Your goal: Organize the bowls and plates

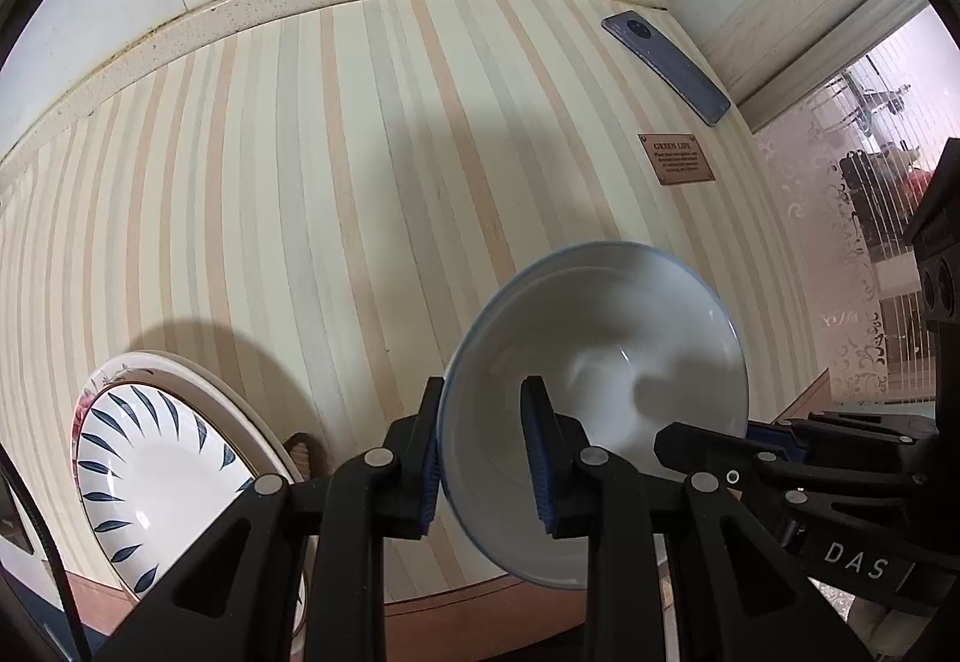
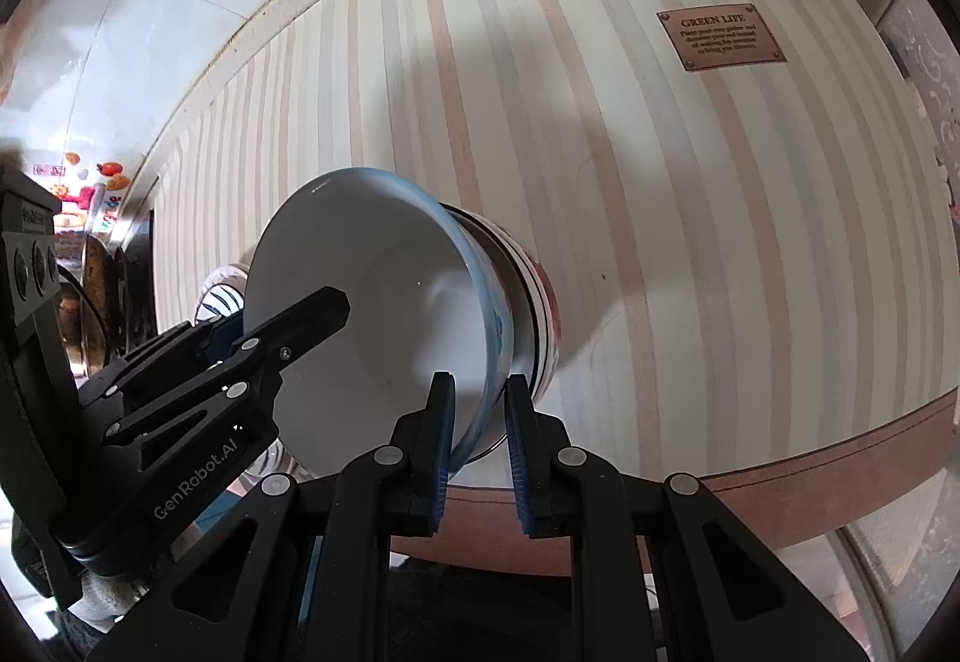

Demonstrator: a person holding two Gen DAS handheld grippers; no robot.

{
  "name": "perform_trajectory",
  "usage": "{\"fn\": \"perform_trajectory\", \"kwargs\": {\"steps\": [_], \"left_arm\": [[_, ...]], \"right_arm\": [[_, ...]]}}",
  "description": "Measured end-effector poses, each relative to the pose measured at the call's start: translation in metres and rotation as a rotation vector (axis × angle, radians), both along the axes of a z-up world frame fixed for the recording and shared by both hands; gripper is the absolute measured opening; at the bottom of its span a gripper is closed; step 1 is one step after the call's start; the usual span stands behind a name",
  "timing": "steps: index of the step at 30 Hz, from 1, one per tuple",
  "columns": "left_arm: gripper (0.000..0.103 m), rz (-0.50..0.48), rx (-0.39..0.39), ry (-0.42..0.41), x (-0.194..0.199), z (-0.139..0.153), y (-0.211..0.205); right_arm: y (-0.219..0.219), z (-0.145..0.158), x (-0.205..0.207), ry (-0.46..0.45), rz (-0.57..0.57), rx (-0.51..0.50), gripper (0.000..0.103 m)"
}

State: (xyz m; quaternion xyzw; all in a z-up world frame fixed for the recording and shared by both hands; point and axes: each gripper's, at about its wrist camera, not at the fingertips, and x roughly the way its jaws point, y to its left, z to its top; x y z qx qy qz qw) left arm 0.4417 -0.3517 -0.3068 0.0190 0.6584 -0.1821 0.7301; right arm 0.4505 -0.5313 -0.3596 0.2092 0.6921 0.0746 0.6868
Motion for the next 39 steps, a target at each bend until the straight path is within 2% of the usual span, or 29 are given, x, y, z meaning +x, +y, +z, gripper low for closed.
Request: {"fn": "perform_trajectory", "kwargs": {"steps": [8,12,17,23,24,26,27,28,29,31,39], "left_arm": [[0.022,-0.007,0.009,-0.004,-0.003,0.002,0.001],[0.022,-0.008,-0.002,-0.041,-0.007,0.019,0.005],[0.023,-0.026,-0.006,-0.147,-0.023,0.064,0.016],[0.025,-0.063,-0.007,-0.239,-0.052,0.112,0.029],[0.026,-0.066,-0.011,-0.246,-0.057,0.117,0.031],[0.039,-0.073,-0.024,-0.257,-0.065,0.128,0.036],[0.041,-0.074,-0.031,-0.261,-0.068,0.132,0.038],[0.049,-0.078,-0.039,-0.264,-0.071,0.137,0.04],[0.065,-0.078,-0.043,-0.269,-0.074,0.142,0.043],[0.079,-0.078,-0.048,-0.289,-0.08,0.151,0.048],[0.079,-0.062,-0.082,-0.313,-0.097,0.177,0.061]], "right_arm": [[0.005,0.004,0.005,0.009,0.015,-0.05,0.023],[0.005,0.017,0.0,-0.021,0.002,-0.057,0.025],[0.012,0.064,-0.024,-0.139,0.011,-0.172,0.068],[0.027,0.116,-0.064,-0.246,0.007,-0.246,0.083],[0.029,0.124,-0.071,-0.263,0.001,-0.251,0.084],[0.028,0.137,-0.082,-0.288,-0.012,-0.257,0.086],[0.031,0.142,-0.087,-0.298,-0.02,-0.262,0.087],[0.031,0.148,-0.093,-0.309,-0.028,-0.267,0.088],[0.033,0.154,-0.098,-0.321,-0.039,-0.269,0.089],[0.032,0.165,-0.109,-0.342,-0.057,-0.274,0.091],[0.027,0.199,-0.147,-0.388,-0.123,-0.255,0.093]]}}
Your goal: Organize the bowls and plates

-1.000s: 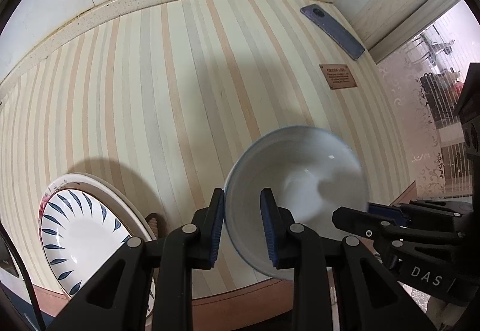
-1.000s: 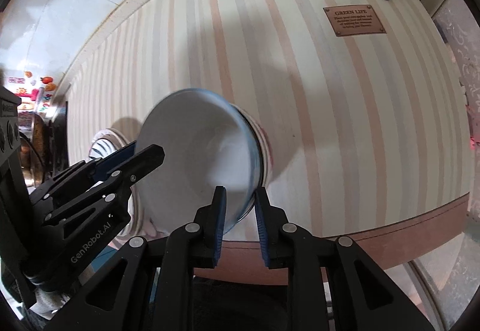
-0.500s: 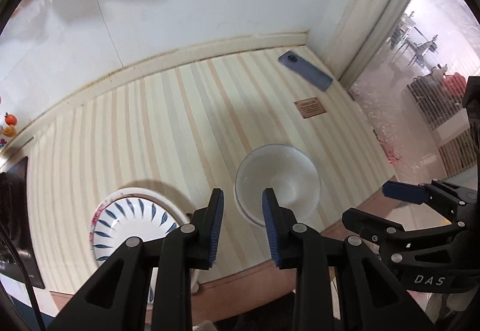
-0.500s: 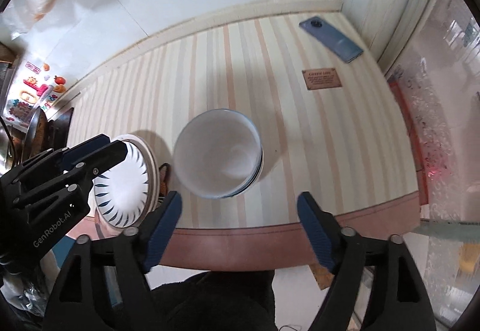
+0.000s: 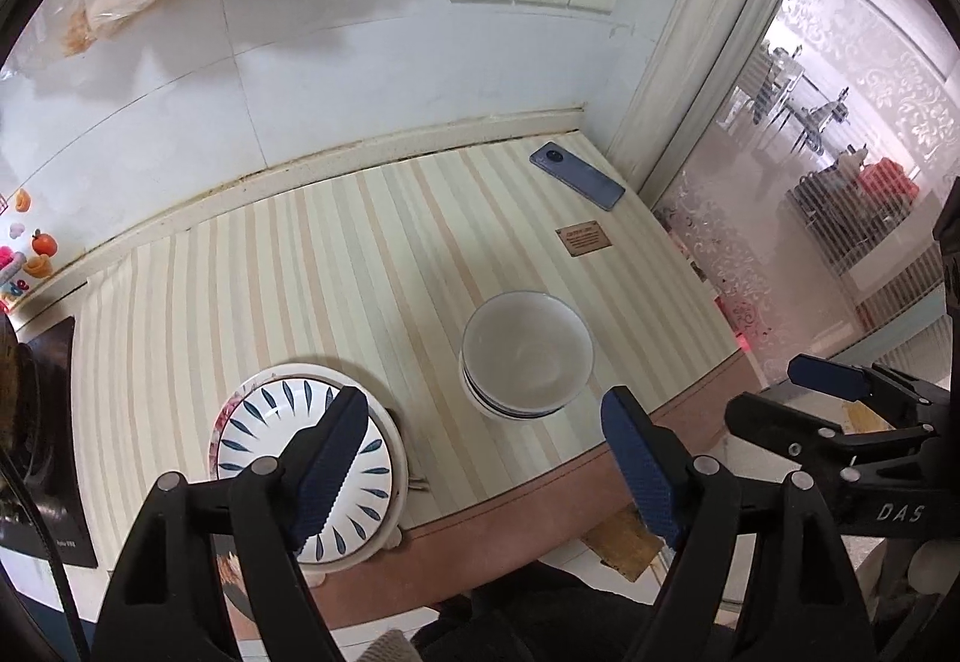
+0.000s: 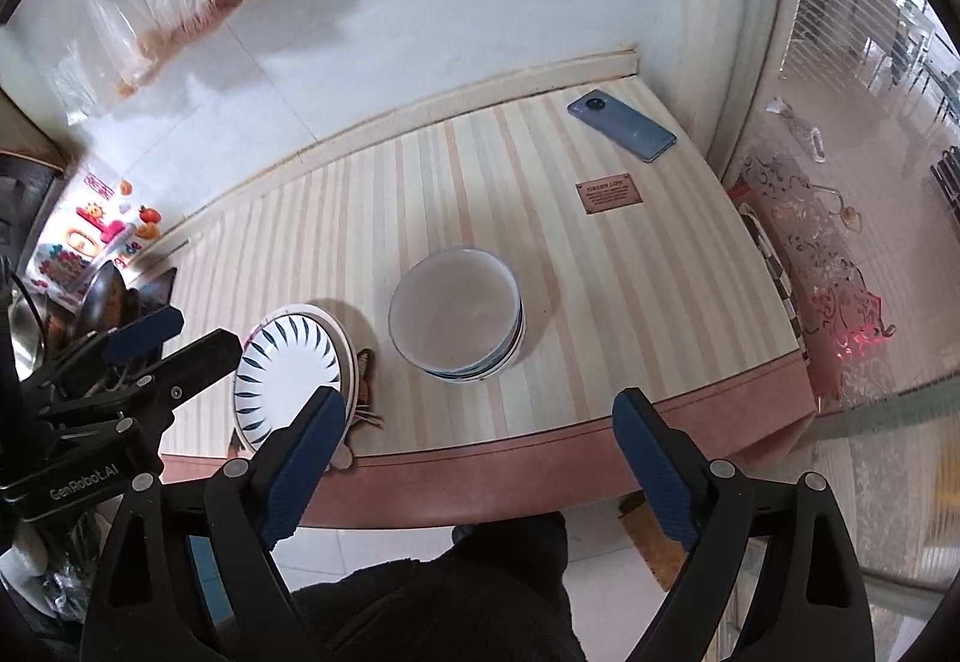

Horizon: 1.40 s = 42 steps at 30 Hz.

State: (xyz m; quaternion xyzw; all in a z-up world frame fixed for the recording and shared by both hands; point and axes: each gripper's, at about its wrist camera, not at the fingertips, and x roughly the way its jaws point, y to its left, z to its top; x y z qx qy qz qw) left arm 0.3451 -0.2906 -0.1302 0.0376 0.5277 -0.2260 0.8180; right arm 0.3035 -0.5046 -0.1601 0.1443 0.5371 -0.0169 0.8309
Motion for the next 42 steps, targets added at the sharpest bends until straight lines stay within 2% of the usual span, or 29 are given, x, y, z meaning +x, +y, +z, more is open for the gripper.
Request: {"fn": "perform_trajectory", "kwargs": {"steps": [6,11,19,25,31,36,39,42], "left_arm": [[0.079,0.007,-0.009,-0.008,-0.004,0.003,0.001],[0.079,0.008,0.017,0.015,0.006,-0.016,-0.006],[0.079,0.01,0.06,0.094,0.036,-0.066,-0.023],[0.079,0.019,0.075,0.17,0.067,-0.11,-0.035],[0.079,0.019,0.079,0.289,0.098,-0.162,-0.046],[0.058,0.012,0.083,0.401,0.116,-0.199,-0.053],[0.053,0.01,0.047,0.468,0.123,-0.216,-0.054],[0.049,0.004,0.008,0.524,0.126,-0.227,-0.055]], "right_arm": [[-0.005,0.006,-0.008,-0.012,-0.025,0.004,0.094],[-0.017,-0.018,0.006,0.03,-0.042,0.032,0.094],[-0.041,-0.094,0.046,0.149,-0.069,0.115,0.094],[-0.053,-0.145,0.077,0.201,-0.079,0.191,0.094],[-0.061,-0.202,0.11,0.267,-0.076,0.328,0.094],[-0.059,-0.241,0.125,0.305,-0.073,0.425,0.094],[-0.06,-0.26,0.133,0.32,-0.084,0.494,0.093],[-0.059,-0.275,0.14,0.336,-0.084,0.535,0.084]]}}
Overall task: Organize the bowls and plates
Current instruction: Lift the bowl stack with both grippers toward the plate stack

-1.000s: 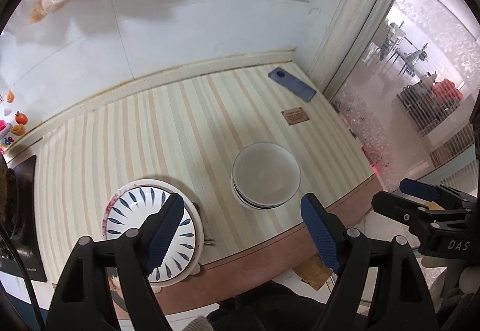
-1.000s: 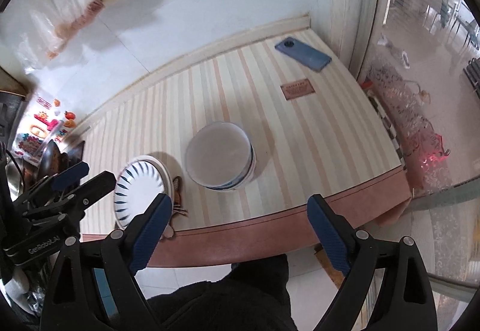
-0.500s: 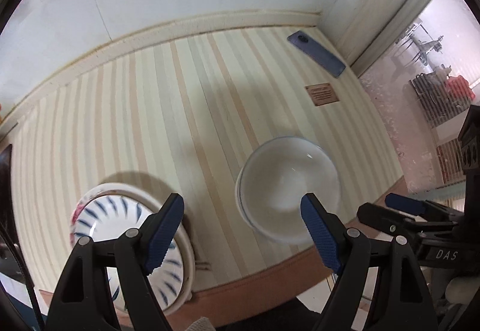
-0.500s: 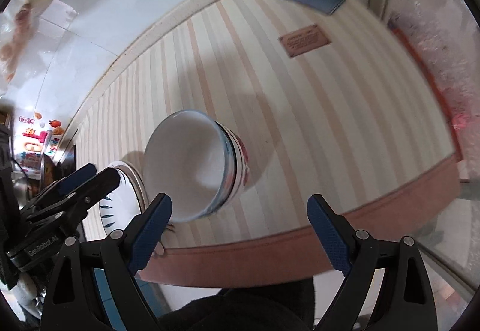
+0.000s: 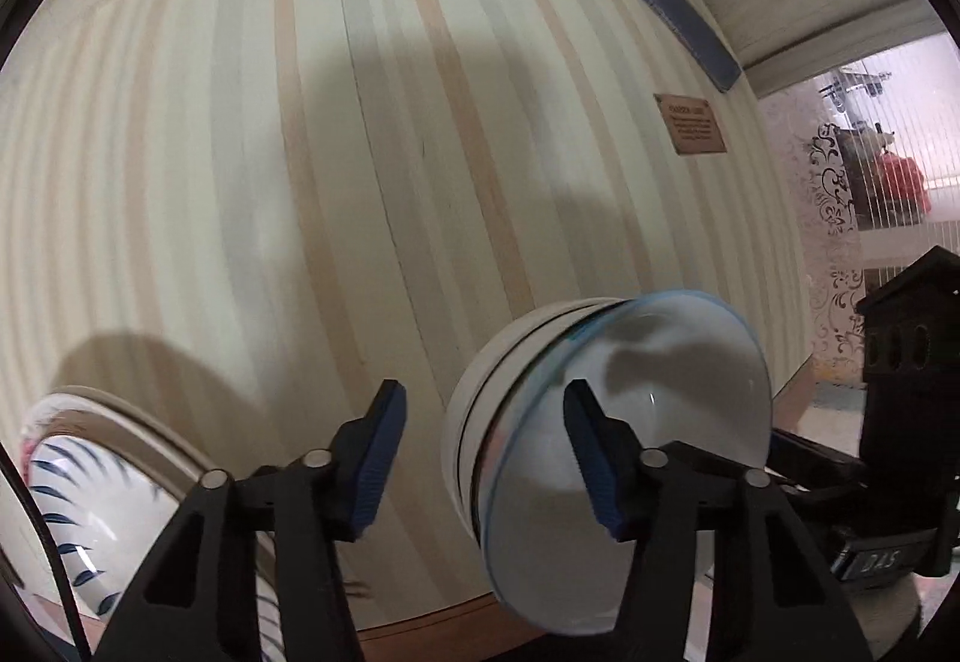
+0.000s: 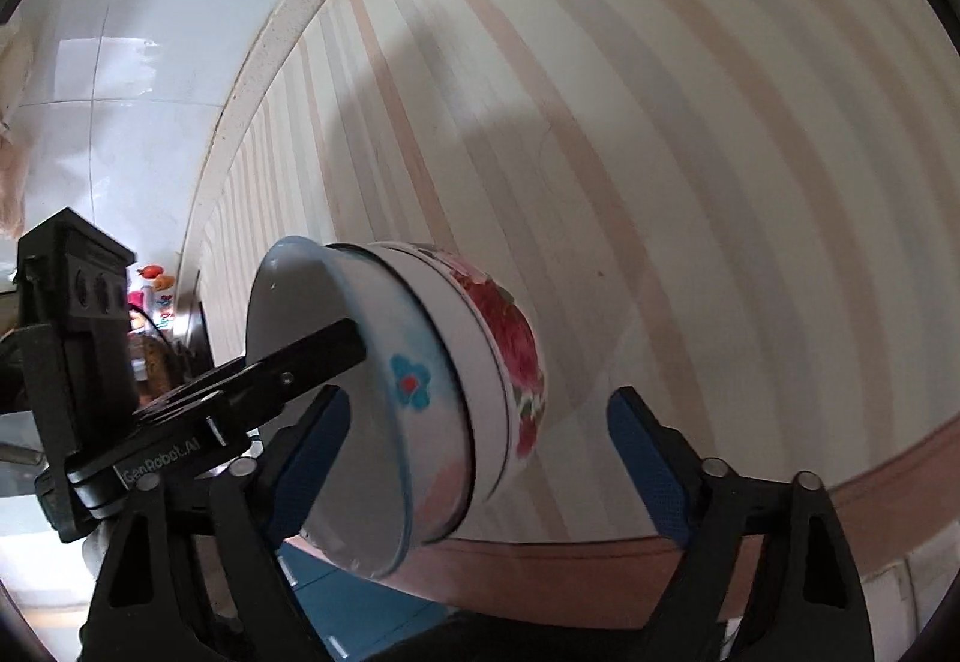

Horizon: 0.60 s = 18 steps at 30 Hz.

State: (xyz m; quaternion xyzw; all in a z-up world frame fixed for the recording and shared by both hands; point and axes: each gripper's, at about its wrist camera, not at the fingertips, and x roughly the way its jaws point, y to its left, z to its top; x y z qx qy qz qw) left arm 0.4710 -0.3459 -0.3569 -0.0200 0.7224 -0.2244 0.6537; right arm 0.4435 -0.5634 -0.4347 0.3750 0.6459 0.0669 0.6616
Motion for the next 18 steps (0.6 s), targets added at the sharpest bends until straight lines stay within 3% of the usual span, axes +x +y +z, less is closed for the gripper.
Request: {"fn": "perform_trajectory", "kwargs": {"steps": [4,7,18], "left_arm": [[0.046,0.004,-0.062,0.073,-0.001,-0.014,-0.002],[0.044,0.025,-0.078,0.066,0.0,-0.013,0.001],[0.041,0.116,-0.053,0.066,-0.005,-0.007,0.014]], "right_arm": [[0.007,-0.014,0.007,0.024,0.003,0.08,0.061],[0.012,-0.021,0.012,0.029,0.011,0.068,0.053],[0.021,-0.022,0.021,0.043,0.044,0.086,0.053]]}}
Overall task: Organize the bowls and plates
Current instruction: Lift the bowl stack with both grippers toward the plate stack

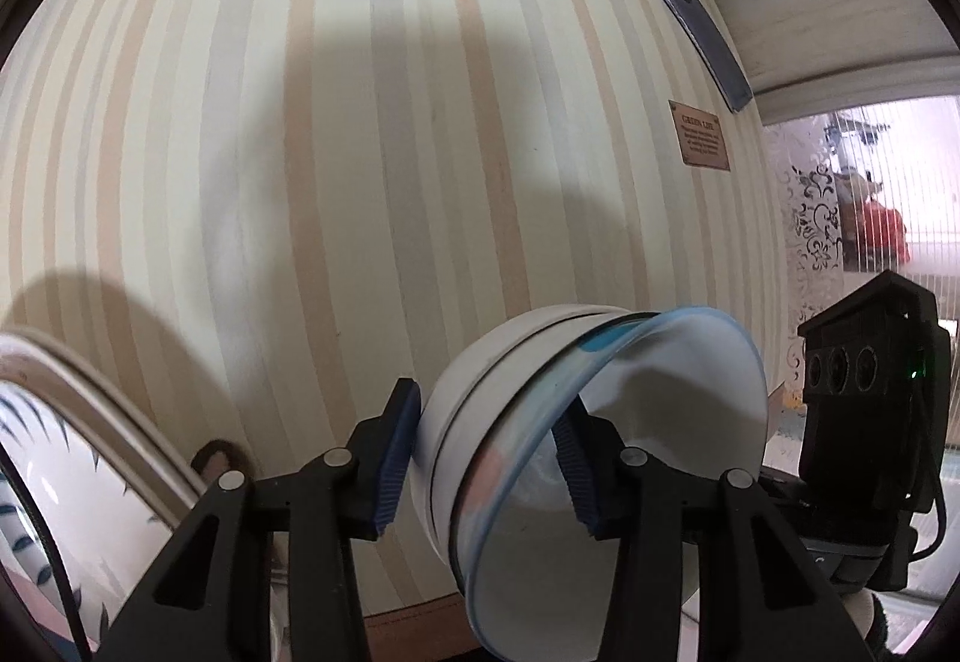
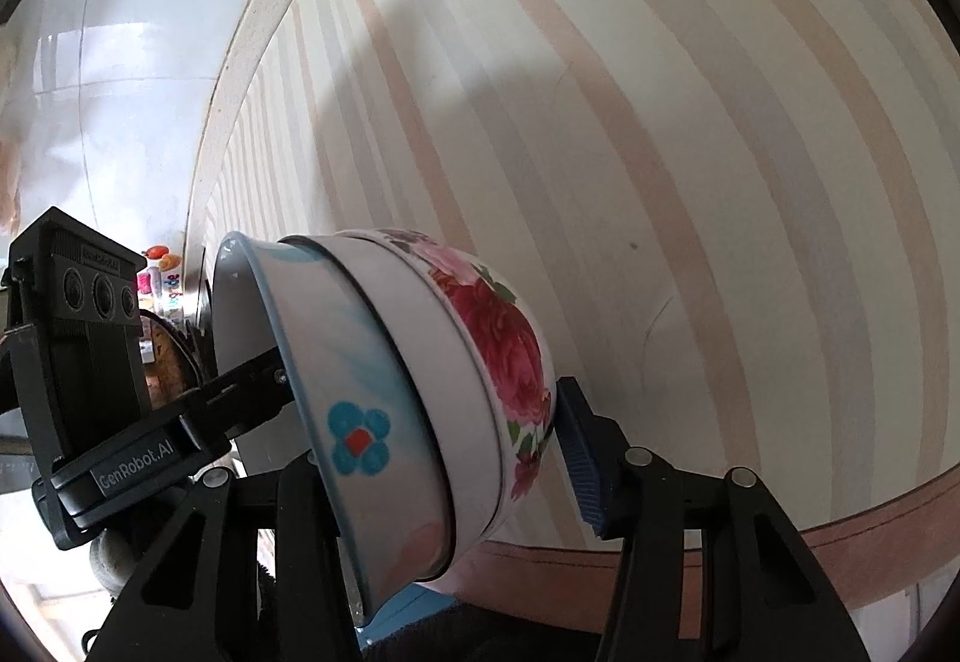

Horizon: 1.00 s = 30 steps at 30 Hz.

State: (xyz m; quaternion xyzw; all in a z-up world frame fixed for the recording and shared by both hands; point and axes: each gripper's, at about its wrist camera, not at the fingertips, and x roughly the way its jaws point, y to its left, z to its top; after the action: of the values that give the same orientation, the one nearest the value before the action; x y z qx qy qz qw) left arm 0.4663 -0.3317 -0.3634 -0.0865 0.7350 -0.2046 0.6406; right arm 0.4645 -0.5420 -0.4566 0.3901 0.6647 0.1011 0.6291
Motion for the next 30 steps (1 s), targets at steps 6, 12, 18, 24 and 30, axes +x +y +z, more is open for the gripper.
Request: {"fn": "perform_trajectory", "kwargs": {"steps": [6,12,18,24,30], "left_arm": [[0.041,0.052,0.018,-0.038,-0.006,0.018,0.018],[0.041,0.101,0.012,-0.07,-0.011,0.044,0.056],[0.041,0.13,0.018,-0.111,-0.018,0.065,0.107],[0.041,0.153,0.046,-0.13,-0.021,0.071,0.161],[0.041,0.178,0.07,-0.147,-0.019,0.067,0.203]], "right_arm": [[0.02,0.013,0.007,-0.018,0.035,0.008,0.053],[0.063,0.041,0.02,-0.052,0.099,-0.002,0.053],[0.117,0.061,0.022,-0.082,0.135,0.011,0.053],[0.178,0.066,0.027,-0.105,0.179,0.025,0.053],[0.221,0.059,0.029,-0.11,0.222,0.026,0.053]]}}
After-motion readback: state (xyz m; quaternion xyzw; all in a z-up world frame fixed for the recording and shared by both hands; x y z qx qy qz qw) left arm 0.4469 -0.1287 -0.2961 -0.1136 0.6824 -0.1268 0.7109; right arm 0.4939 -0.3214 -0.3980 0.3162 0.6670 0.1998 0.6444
